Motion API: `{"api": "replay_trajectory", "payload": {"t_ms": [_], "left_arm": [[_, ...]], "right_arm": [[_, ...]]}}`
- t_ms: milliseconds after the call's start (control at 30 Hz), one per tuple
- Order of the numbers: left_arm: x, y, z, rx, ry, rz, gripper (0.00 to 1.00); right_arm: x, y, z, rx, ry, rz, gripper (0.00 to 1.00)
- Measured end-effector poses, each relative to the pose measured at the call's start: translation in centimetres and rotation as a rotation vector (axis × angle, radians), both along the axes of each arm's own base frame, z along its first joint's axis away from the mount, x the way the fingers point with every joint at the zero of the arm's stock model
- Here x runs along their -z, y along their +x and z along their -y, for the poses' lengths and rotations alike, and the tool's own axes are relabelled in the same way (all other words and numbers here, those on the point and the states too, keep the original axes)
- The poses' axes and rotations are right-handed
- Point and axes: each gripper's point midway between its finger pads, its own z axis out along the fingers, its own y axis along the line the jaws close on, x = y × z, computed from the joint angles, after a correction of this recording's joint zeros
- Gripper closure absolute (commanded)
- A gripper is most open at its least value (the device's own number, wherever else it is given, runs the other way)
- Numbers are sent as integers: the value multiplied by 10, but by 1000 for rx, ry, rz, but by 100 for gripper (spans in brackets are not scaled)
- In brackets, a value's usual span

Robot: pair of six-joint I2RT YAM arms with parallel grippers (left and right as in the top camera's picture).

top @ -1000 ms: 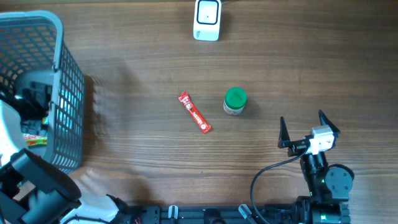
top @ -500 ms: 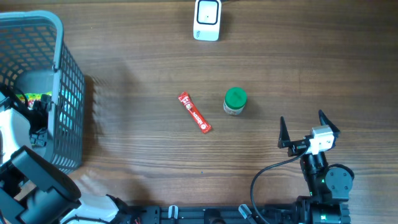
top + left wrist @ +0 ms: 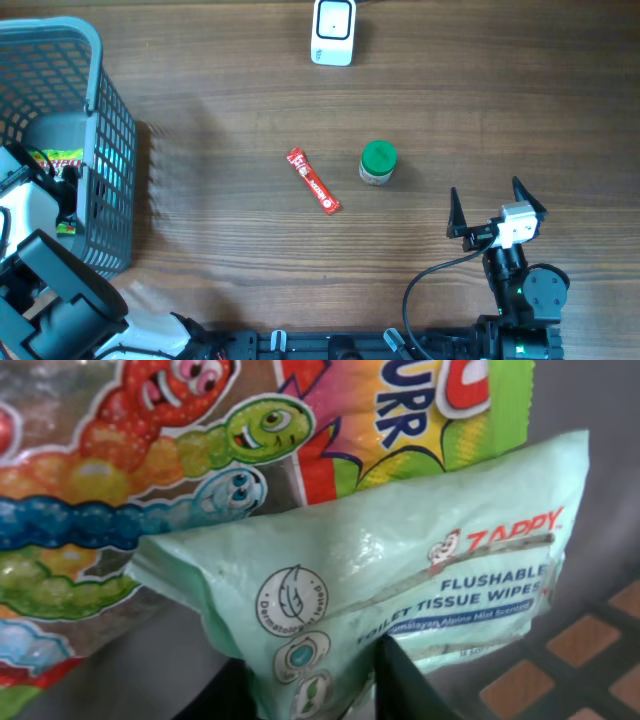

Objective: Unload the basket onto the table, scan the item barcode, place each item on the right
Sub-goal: 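Reach into the basket and grasp the mint-green Zappy wipes pack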

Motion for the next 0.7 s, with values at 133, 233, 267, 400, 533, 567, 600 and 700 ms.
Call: {"api": "replay_trajectory", "payload": {"t_ms": [133,233,267,400,533,567,600,700], "left_arm": [[-2,3,4,7,-28,27,96],[-6,0,8,7,-61,14,96],[-11,-1,9,6,-67,7,96],[-71,12,-3,6,-9,65,96],[-202,29,-19,13,189,282,96],[-232,28,-17,14,236,336,96],[-258,23,-13,15,276,380,96],[-308,7,2,15,350,475,96]], "right_arm": [[0,0,0,0,0,0,0],[0,0,0,0,0,0,0],[0,0,0,0,0,0,0],[0,0,0,0,0,0,0],[0,0,0,0,0,0,0],[0,0,0,0,0,0,0],[0,0,0,0,0,0,0],[0,0,0,0,0,0,0]]}}
